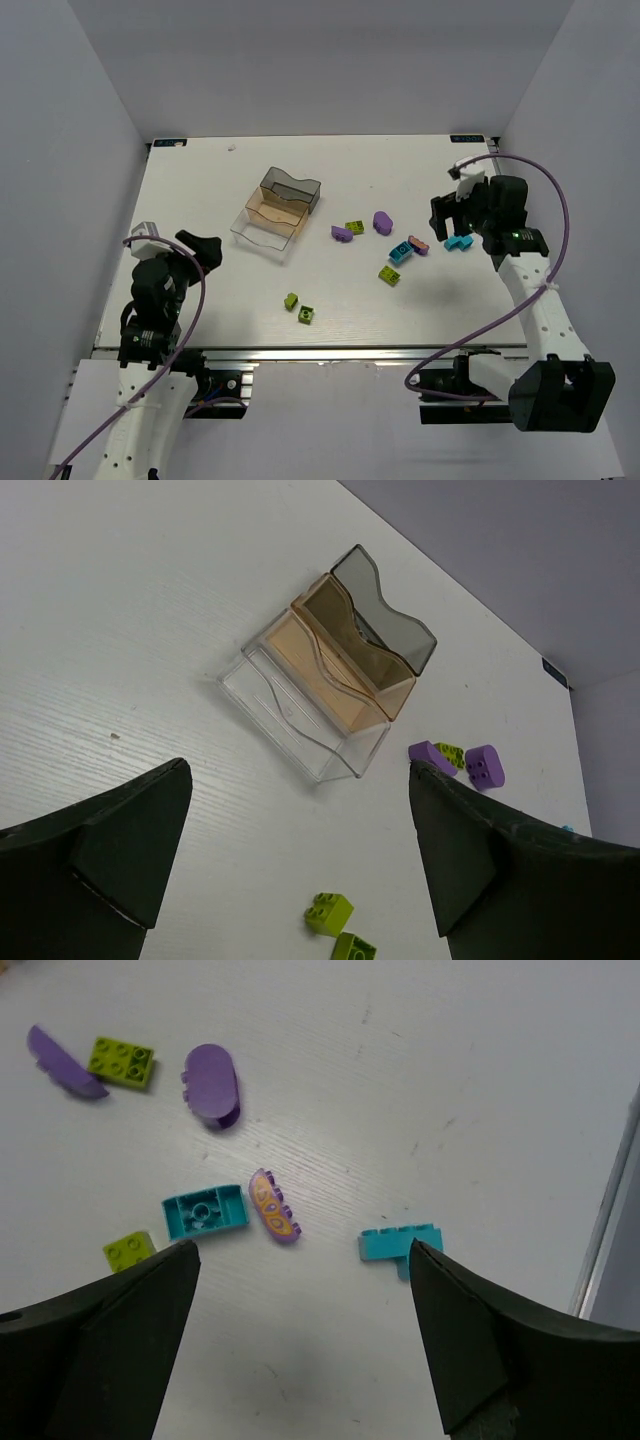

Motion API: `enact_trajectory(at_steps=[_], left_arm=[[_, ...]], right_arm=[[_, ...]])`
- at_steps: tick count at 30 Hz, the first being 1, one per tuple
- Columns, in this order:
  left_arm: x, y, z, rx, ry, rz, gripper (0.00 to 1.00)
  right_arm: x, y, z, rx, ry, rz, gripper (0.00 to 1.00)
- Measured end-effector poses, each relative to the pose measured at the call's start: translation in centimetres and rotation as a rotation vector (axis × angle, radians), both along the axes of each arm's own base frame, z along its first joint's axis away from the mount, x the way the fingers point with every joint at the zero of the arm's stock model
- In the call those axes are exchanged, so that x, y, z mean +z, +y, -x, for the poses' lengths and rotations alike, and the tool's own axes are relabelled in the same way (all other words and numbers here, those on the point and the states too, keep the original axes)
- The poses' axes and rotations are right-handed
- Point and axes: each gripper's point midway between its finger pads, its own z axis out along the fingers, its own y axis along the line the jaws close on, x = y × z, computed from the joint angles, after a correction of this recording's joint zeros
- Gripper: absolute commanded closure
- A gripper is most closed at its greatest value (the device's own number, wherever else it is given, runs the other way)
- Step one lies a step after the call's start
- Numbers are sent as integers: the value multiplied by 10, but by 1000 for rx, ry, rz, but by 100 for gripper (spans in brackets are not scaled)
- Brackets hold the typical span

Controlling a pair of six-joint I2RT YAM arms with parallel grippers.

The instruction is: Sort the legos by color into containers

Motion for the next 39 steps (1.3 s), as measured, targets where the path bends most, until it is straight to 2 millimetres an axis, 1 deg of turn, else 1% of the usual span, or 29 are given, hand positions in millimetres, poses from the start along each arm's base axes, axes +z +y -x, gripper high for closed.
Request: enact_trajectory(at_steps=[1, 4, 5, 6, 7, 8, 9, 10, 11, 12, 13, 14, 15, 16, 17, 18, 22, 24, 26, 27, 28, 29, 31, 33, 35, 36, 39], left_arm=[[0, -1, 0, -5, 0, 4, 6], [0, -4, 1, -20, 2, 13, 10], [-1, -5, 1, -24, 4, 15, 19], [0, -6, 1, -30, 4, 20, 33], [-1, -8, 1, -35, 5, 28, 52], [-1, -9, 1, -39, 5, 28, 87], [-2, -10, 0, -42, 8, 35, 100], [-4, -11, 0, -52, 10, 34, 100], [-6, -12, 0, -59, 17, 34, 100], [-8, -14, 0, -68, 23, 42, 100], [-9, -16, 1, -74, 29, 46, 92], [-11, -18, 1, -86, 33, 55, 79], [-13, -21, 2, -100, 35, 60, 66], [-16, -24, 3, -116, 41, 69, 40], [-17, -27, 4, -127, 45, 79, 32], [-18, -32, 6, -144, 54, 111, 19], [-20, -38, 11, -173, 58, 140, 18], [-19, -41, 13, -184, 58, 152, 18], [-18, -43, 14, -193, 59, 162, 18], [-19, -43, 14, -193, 62, 169, 18], [-19, -44, 14, -195, 63, 173, 18], [-19, -45, 14, -198, 67, 180, 18], [-19, -47, 15, -203, 73, 191, 18], [-20, -48, 14, -207, 82, 204, 18], [-22, -49, 14, -208, 91, 215, 18], [-23, -50, 14, -208, 97, 221, 18], [-26, -51, 13, -207, 111, 231, 18]], right_arm=[[1, 7, 5, 75, -10, 16, 11], [5, 30, 31, 338, -50, 74, 11], [5, 39, 41, 427, -63, 93, 11], [4, 48, 51, 510, -78, 107, 11], [2, 55, 59, 578, -85, 115, 11], [-1, 62, 68, 651, -87, 122, 10], [-4, 69, 75, 705, -88, 122, 11], [-7, 75, 82, 754, -89, 118, 15], [-12, 81, 89, 806, -86, 118, 33], [-17, 87, 96, 862, -84, 124, 43], [-22, 91, 103, 901, -71, 120, 53], [-29, 97, 110, 949, -60, 128, 62], [-36, 101, 115, 991, -48, 135, 60], [-43, 106, 121, 1030, -31, 139, 55], [-50, 109, 126, 1063, -8, 142, 33], [-56, 111, 130, 1083, 16, 142, 12], [-73, 110, 128, 1104, 69, 188, 11], [-81, 112, 127, 1098, 89, 218, 12], [-90, 114, 124, 1080, 117, 245, 22], [-97, 116, 122, 1052, 157, 251, 27], [-104, 117, 118, 1022, 191, 258, 38], [-111, 118, 117, 998, 236, 258, 42], [-130, 117, 112, 915, 353, 264, 44], [-145, 116, 105, 822, 451, 271, 44], [-156, 113, 100, 734, 516, 273, 39], [-159, 111, 99, 694, 539, 271, 33], [-161, 107, 96, 607, 566, 265, 26]])
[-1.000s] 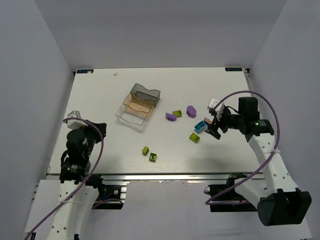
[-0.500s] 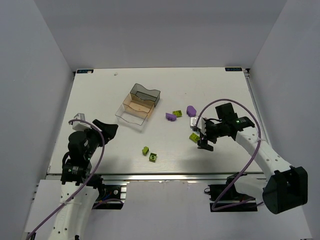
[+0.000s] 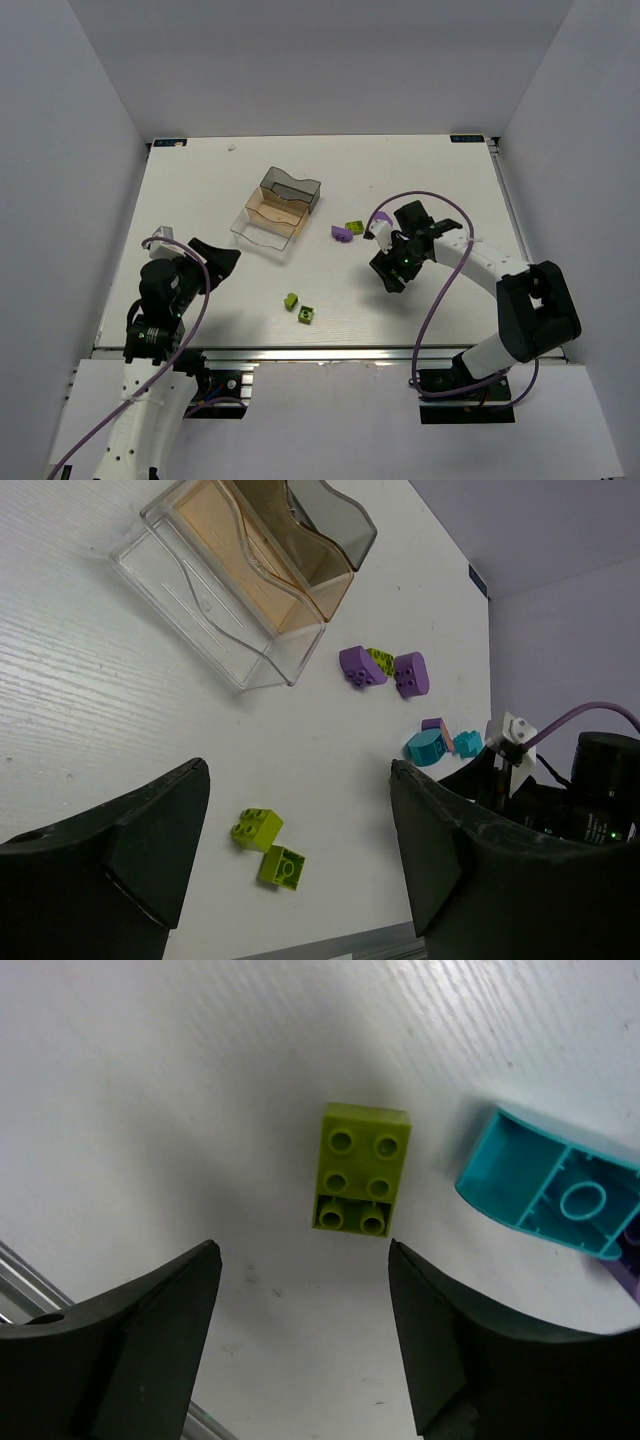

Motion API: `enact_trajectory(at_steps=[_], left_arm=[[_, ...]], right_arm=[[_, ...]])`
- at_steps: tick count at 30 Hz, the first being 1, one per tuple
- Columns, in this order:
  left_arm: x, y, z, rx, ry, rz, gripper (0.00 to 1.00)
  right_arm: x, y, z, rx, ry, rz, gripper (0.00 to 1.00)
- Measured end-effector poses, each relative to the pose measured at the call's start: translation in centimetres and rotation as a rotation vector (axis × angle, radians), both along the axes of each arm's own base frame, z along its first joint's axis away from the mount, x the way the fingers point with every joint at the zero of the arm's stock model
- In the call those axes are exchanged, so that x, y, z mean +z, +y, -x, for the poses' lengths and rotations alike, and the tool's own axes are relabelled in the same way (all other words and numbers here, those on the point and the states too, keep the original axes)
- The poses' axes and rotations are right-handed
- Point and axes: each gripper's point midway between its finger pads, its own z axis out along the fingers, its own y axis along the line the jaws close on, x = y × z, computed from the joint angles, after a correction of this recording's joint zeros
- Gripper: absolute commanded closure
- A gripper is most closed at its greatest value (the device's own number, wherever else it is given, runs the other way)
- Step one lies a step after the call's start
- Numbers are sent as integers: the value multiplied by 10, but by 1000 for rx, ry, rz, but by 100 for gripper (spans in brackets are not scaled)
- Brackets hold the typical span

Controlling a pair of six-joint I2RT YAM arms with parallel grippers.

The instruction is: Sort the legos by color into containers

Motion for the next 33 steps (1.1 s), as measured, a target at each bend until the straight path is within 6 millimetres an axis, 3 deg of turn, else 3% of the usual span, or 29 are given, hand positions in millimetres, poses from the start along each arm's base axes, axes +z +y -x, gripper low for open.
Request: enact_trajectory(at_steps=[13, 16, 23, 29, 33], left_arm=[[-14, -3, -1, -14, 48, 12, 18], [-14, -5, -1, -19, 50, 17, 18], [-27, -11, 0, -35, 73, 59, 18], [-30, -14, 1, -44, 83, 82, 19], [-30, -16, 0, -53, 89, 92, 20]], right_arm=[[-29, -10, -20, -148, 2, 94, 31], [-30, -9, -25, -151, -16, 94, 39], [-28, -1, -35, -125, -58, 58, 85], [-21, 12, -27, -54, -37, -16, 100], [1, 31, -12, 57, -19, -125, 100]])
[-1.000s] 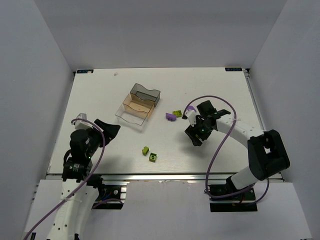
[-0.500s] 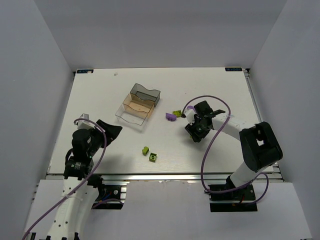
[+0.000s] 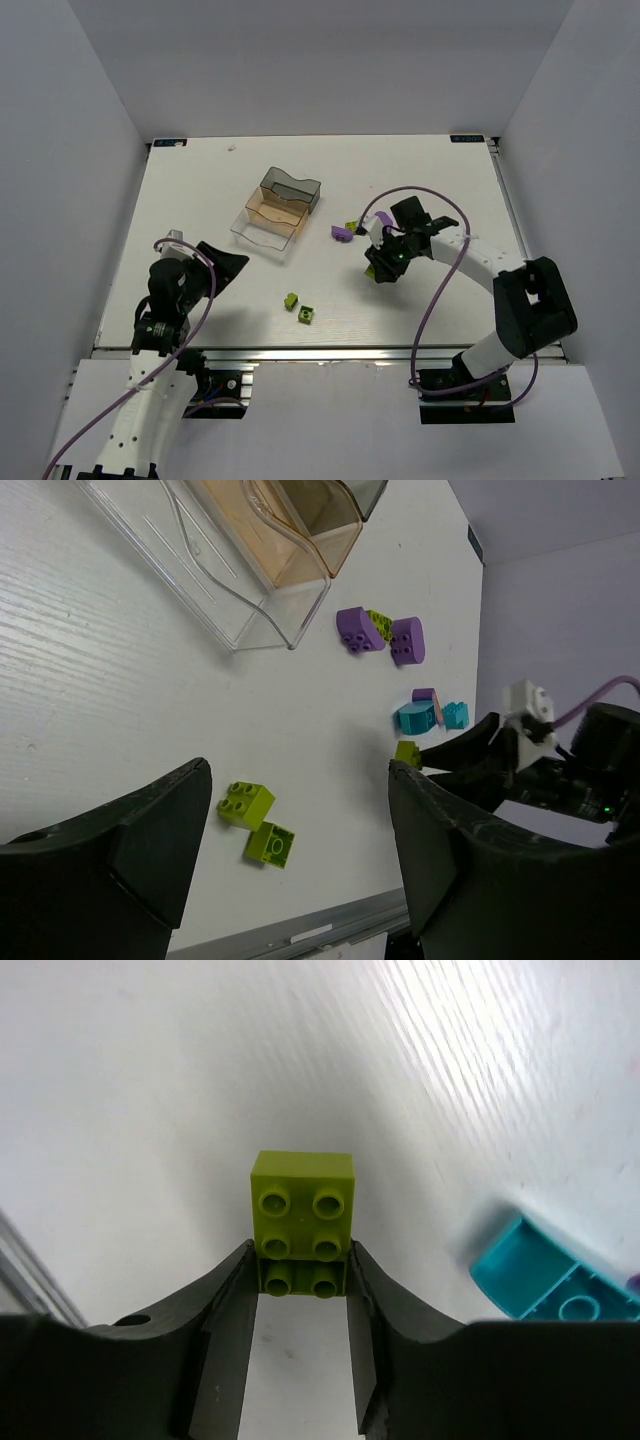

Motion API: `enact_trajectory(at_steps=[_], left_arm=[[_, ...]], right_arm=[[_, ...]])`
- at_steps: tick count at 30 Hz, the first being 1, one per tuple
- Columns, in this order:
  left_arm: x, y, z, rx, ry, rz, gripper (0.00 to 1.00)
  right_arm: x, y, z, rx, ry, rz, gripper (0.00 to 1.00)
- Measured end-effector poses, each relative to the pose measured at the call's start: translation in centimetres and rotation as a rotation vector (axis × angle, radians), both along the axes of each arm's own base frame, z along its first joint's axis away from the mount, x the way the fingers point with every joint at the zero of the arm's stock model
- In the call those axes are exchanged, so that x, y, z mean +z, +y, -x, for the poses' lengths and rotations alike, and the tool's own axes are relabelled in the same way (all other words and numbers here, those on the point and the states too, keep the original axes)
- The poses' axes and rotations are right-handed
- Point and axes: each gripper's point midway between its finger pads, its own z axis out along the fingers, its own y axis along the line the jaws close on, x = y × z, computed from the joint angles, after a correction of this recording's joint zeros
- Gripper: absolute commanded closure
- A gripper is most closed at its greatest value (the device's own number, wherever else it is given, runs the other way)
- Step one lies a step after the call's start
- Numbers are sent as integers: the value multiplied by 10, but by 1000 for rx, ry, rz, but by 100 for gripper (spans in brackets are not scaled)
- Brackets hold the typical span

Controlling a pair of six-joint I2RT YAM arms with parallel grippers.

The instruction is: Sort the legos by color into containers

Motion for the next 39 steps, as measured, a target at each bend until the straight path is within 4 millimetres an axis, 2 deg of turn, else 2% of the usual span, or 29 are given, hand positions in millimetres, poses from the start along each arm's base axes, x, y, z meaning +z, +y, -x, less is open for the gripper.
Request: enact_trajectory(at_steps=[3, 6, 10, 14, 17, 18, 23, 28, 30, 32, 35, 39], left_arm=[[-2, -2, -1, -6, 11, 7, 21], [-5, -3, -2, -8, 21, 12, 21], [-8, -3, -2, -7, 31, 14, 21], [-8, -3, -2, -7, 31, 15, 21], [-9, -3, -1, -6, 32, 15, 21], [-9, -3, -1, -6, 32, 15, 21], [-13, -2, 1, -3, 39, 16, 21], [-14, -1, 5, 2, 44, 14, 21], [-13, -1, 6, 4, 40, 15, 21], [-14, 0, 7, 5, 42, 15, 21], [-15, 0, 9, 6, 50, 16, 21], [-16, 0, 10, 8, 57, 18, 20]], right_arm=[[34, 22, -2, 94, -58, -104, 100], [73, 47, -19, 155, -162, -205, 100], [119, 79, -62, 157, -295, -295, 100], [142, 112, -114, 99, -382, -354, 100], [144, 130, -143, 35, -409, -383, 100], [138, 140, -152, 31, -406, -386, 100], [125, 169, -178, -20, -427, -410, 100], [121, 193, -209, -90, -459, -440, 100], [119, 201, -224, -126, -466, -450, 99], [114, 206, -238, -158, -472, -455, 94], [102, 209, -248, -188, -465, -445, 89], [84, 207, -252, -208, -448, -420, 83]])
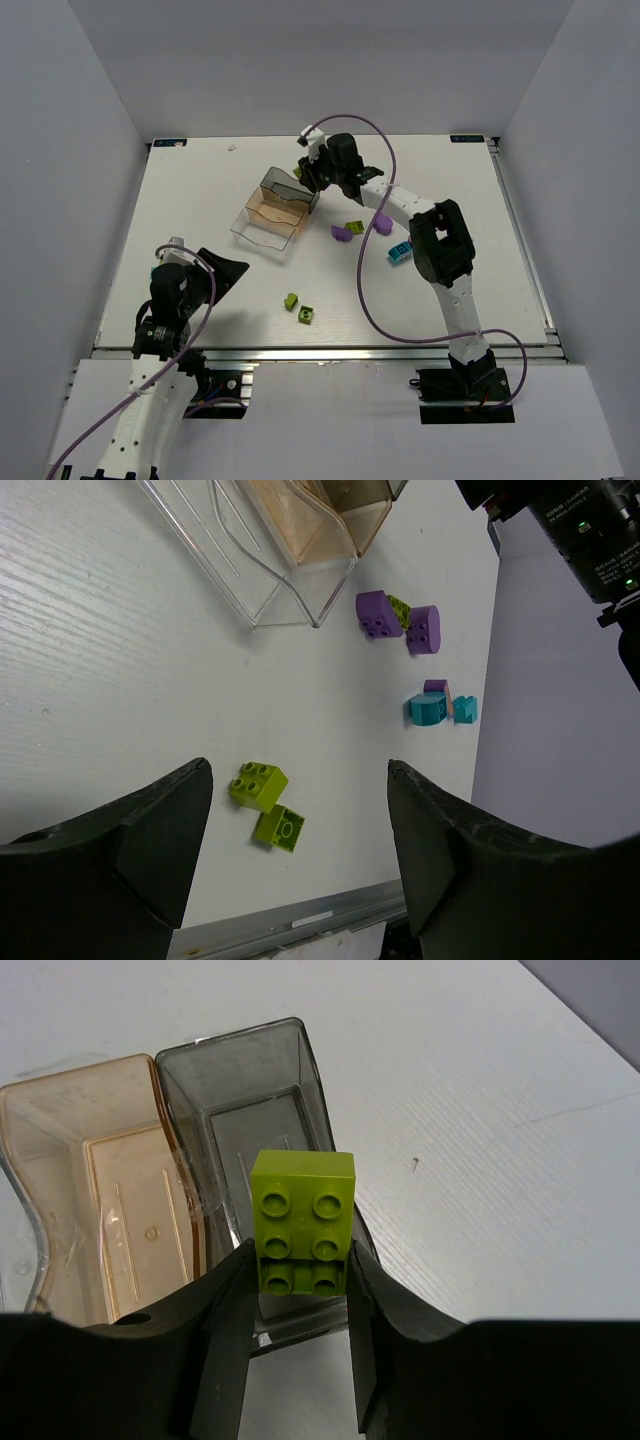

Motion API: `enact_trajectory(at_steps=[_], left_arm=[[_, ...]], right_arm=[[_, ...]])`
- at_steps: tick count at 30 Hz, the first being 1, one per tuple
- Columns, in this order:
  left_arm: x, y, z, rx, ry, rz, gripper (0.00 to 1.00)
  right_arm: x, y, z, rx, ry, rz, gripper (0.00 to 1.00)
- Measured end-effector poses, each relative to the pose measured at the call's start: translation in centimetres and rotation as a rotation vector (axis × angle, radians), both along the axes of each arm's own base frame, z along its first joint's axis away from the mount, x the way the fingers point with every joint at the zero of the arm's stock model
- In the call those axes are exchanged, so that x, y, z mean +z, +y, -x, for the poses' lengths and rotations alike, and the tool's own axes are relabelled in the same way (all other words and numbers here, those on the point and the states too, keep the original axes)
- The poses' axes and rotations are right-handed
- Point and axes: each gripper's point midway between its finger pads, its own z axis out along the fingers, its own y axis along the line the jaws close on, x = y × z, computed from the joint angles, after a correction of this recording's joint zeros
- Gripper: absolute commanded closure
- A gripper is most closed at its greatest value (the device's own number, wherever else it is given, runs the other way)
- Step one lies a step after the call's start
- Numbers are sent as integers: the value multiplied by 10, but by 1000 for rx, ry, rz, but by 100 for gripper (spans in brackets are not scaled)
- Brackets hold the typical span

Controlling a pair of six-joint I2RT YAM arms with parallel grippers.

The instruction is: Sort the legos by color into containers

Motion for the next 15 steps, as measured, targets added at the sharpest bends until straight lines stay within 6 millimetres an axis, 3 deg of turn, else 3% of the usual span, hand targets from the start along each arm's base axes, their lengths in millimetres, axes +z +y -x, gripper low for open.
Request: enact_trajectory(at_steps=[9, 15], left_arm=[[-1, 0, -1, 4, 10, 9, 20], [-5, -2, -4, 1, 28, 14, 20]], right_arm=[[-10, 0, 2, 7, 13, 11, 64], [-19, -2, 6, 15, 25, 28, 57]])
